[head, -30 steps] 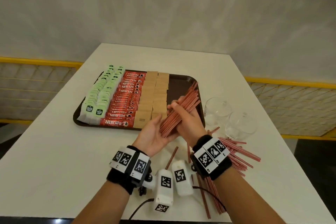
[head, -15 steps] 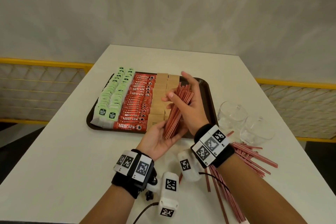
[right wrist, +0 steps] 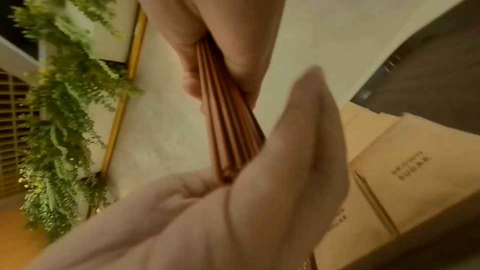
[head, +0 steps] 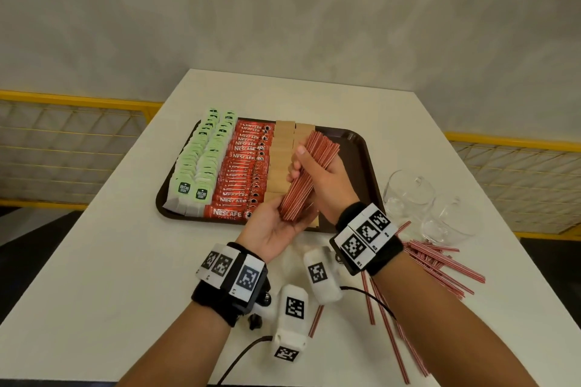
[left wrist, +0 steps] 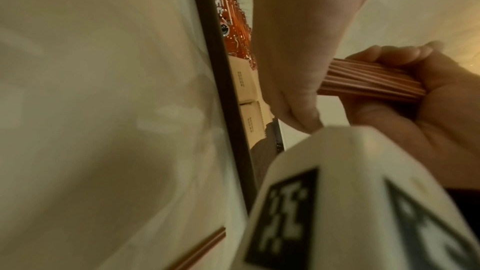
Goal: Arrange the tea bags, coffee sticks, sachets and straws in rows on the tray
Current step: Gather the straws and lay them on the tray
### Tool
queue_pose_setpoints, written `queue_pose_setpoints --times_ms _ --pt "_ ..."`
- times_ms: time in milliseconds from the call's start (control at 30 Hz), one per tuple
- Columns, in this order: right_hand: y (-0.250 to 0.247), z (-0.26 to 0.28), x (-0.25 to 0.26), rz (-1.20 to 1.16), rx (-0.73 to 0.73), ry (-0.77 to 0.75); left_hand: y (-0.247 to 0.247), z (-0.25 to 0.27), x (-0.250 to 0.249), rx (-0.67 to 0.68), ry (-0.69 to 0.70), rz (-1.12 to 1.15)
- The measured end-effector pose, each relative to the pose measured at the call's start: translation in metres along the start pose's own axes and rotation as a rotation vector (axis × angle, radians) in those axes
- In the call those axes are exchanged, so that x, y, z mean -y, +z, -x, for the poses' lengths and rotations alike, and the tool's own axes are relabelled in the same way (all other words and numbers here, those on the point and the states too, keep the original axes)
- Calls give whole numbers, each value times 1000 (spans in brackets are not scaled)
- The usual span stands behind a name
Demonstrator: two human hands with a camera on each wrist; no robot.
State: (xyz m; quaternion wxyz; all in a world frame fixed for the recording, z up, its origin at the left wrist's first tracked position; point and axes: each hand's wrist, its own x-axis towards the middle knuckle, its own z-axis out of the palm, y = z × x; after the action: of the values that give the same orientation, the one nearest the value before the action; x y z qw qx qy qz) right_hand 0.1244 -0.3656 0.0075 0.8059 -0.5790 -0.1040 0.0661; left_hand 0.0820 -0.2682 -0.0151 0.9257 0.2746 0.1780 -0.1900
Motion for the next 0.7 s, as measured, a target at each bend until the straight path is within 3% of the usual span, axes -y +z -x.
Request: queue_pose_setpoints --times_ms 167,233,433,500,600,700 --pt "7 11 -2 325 149 -47 2 2 -3 19 59 10" --pt "8 13 -5 352 164 -26 1 2 -3 29 61 -9" --pt "-22 -35 2 -119 -14 313 -6 -1 -29 8 47 -188" --pt "-42 -61 7 -93 -121 444 -5 0 -44 -42 156 -427" --pt "-73 -99 6 331 -221 569 2 4 -51 -58 337 -1100" --pt "-89 -124 2 735 -190 603 6 -2 -37 125 371 -1741"
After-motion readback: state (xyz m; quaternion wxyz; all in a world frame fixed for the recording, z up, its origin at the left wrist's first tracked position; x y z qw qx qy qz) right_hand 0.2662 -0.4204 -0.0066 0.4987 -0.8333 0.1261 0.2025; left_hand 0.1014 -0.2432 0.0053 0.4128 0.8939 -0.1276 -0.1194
